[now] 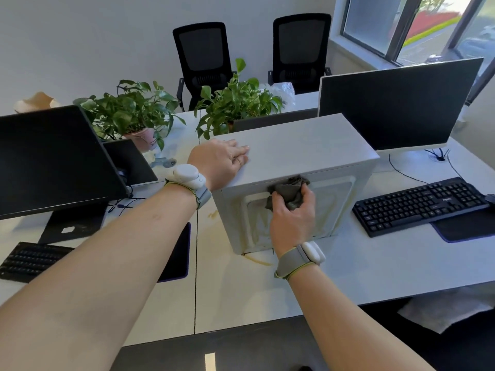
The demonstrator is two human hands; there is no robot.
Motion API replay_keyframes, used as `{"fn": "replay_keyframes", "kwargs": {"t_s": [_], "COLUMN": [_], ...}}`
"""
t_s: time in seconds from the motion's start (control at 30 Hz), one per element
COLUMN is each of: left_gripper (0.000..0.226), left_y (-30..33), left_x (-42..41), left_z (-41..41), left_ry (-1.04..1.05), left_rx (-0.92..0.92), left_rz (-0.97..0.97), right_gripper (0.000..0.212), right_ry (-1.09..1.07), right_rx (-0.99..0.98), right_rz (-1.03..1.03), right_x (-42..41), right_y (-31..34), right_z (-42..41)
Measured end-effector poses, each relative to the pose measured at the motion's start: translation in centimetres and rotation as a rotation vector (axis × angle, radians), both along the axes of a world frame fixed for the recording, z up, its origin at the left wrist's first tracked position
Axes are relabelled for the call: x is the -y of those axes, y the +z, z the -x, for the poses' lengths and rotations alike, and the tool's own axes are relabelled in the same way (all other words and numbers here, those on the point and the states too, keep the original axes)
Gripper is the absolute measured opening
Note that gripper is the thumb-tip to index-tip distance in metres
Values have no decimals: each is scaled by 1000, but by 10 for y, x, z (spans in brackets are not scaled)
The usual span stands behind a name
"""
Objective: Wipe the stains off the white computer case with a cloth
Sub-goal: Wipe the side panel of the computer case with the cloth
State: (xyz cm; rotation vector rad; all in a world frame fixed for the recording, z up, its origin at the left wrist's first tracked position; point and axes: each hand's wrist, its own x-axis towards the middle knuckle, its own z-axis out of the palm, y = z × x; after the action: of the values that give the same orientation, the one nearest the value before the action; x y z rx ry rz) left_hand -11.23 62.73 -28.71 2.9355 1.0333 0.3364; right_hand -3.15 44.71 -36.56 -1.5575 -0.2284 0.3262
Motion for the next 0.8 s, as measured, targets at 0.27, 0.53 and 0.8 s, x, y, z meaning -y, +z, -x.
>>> {"fn": "replay_keyframes", "kwargs": {"t_s": [0.27, 0.53, 0.8], "left_gripper": [52, 44, 47], "left_y": [-13, -22, -26], "left_x": [-14, -18, -19], "left_z": [0, 0, 1], "left_ry": [-50, -78, -63], "left_rx": [52, 138, 163], "left_rz": [-78, -116, -76], "right_gripper": [59, 66, 57], "right_ry": [22, 274, 197], "right_rx": [154, 189, 340], "right_rz": [59, 238, 141], "right_x": [-23, -25, -30], "right_y": [-3, -22, -11], "right_z": [72, 114, 104]}}
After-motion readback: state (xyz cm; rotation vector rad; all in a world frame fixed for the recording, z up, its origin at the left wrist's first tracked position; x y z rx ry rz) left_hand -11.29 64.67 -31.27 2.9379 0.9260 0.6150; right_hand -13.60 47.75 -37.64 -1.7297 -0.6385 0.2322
